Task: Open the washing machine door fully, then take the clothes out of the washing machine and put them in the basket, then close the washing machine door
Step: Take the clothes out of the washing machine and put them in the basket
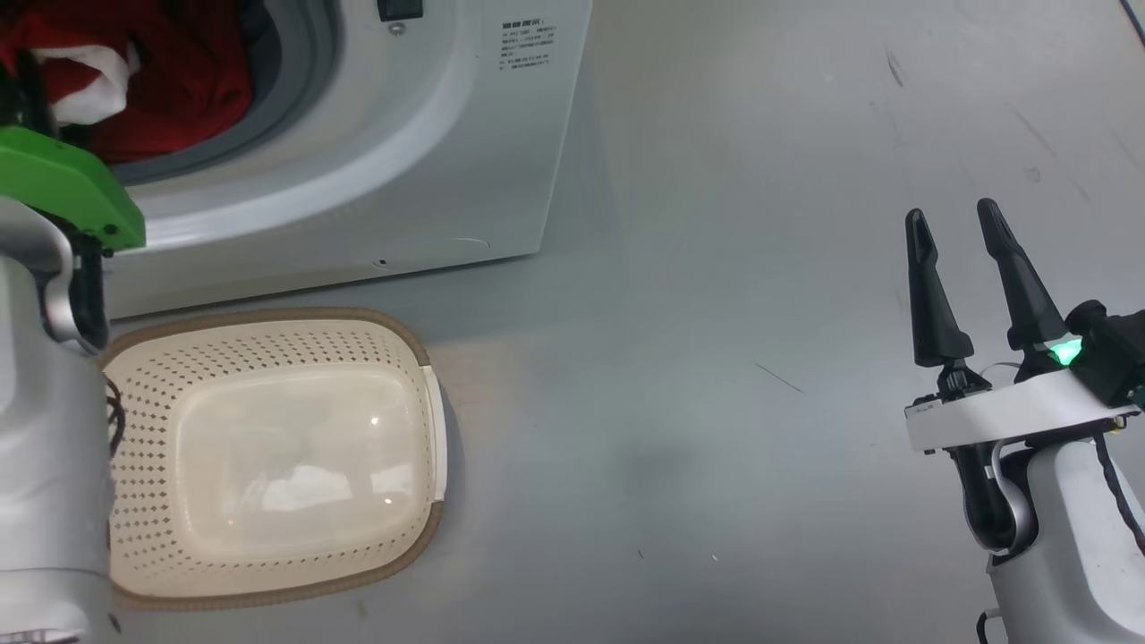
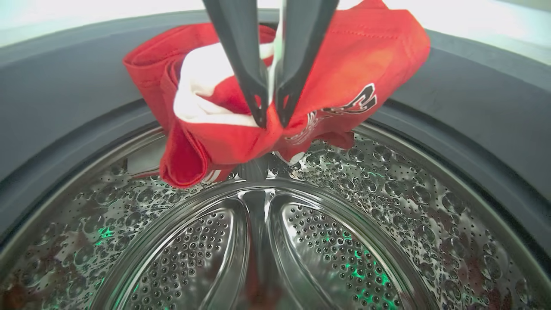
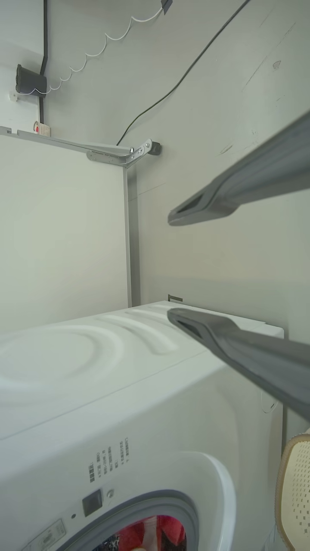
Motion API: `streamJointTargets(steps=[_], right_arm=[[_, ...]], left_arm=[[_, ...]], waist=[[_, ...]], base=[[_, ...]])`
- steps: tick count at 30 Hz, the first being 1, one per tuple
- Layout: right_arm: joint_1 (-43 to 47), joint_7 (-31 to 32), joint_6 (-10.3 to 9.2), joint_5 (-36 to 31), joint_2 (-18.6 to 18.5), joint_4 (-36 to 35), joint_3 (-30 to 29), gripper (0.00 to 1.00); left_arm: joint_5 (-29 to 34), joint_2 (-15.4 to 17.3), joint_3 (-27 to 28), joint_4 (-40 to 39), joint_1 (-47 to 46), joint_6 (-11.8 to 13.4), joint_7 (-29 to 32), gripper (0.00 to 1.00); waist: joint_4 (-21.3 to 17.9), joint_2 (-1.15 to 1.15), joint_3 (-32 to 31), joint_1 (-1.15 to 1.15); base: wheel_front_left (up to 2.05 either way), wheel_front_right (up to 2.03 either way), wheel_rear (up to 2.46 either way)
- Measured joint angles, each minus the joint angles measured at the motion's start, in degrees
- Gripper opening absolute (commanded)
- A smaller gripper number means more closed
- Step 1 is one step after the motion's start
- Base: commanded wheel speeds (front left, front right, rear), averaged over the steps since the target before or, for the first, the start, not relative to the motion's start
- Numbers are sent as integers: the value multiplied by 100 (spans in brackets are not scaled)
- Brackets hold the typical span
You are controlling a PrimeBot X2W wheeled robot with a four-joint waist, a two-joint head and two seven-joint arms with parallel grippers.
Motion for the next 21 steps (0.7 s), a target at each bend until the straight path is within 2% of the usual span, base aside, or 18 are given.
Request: streamJointTargets(steps=[11,21], right_arm=[[366,0,0,-93,-47,48,-83,100],[655,0,0,-142,-34,60,-99,100]], left_arm=[[-24,-204,-231,-1,714,-427,-839,0],[59,-241,-404,-357,1205,-503,-1265,0]], waist=[[353,0,-633,0],[625,0,-1130,0]], base=[[0,0,0],[0,0,0]])
